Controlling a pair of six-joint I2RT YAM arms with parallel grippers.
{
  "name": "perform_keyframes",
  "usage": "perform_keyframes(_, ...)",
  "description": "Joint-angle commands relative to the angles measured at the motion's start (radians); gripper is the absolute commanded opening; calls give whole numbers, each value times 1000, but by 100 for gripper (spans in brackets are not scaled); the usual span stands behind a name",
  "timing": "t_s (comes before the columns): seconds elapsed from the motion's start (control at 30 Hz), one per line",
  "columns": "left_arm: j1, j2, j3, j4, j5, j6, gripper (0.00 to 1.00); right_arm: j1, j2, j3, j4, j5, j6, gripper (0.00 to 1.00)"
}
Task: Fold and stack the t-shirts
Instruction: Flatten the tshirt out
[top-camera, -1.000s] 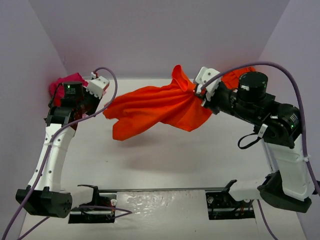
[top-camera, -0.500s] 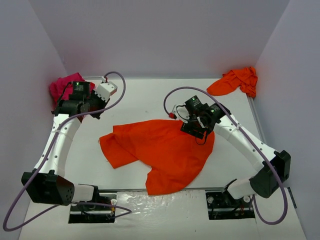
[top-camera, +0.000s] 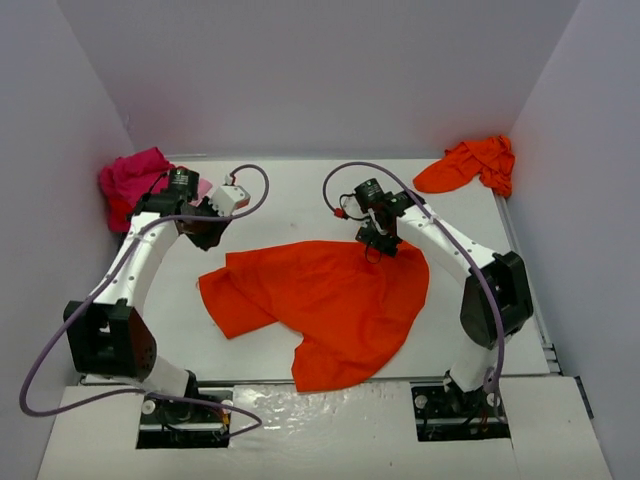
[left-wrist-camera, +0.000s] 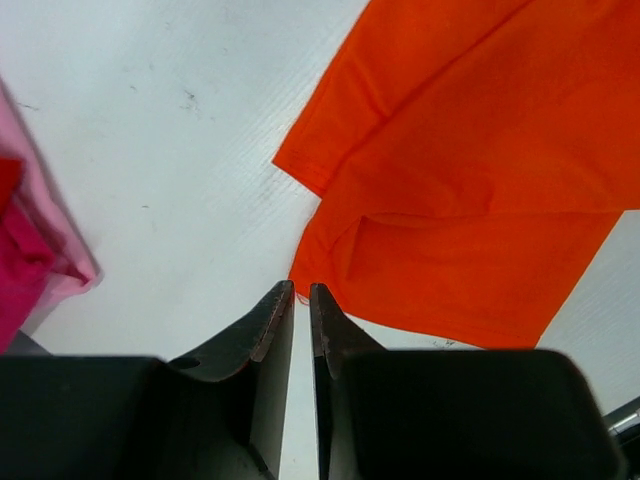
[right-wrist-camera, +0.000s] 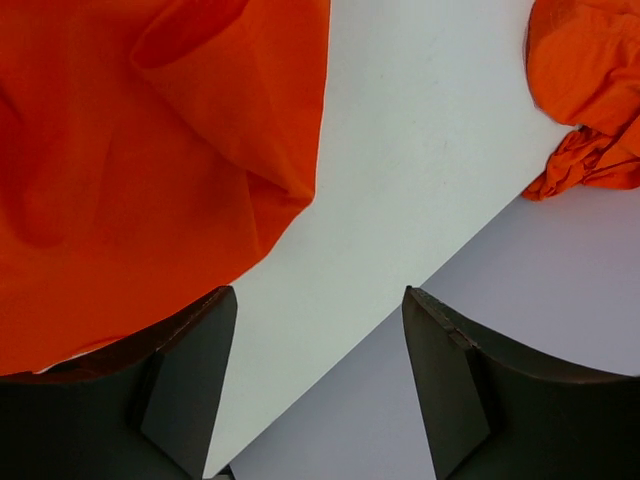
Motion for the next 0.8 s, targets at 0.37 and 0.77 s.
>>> perform_keyframes(0.37, -4, 463, 346, -138, 122, 170, 18, 9, 69, 53, 28, 70, 22, 64)
perform_keyframes(0.77, 35, 772, 644, -416, 172, 282, 21, 0, 83, 35, 34, 78, 27, 64)
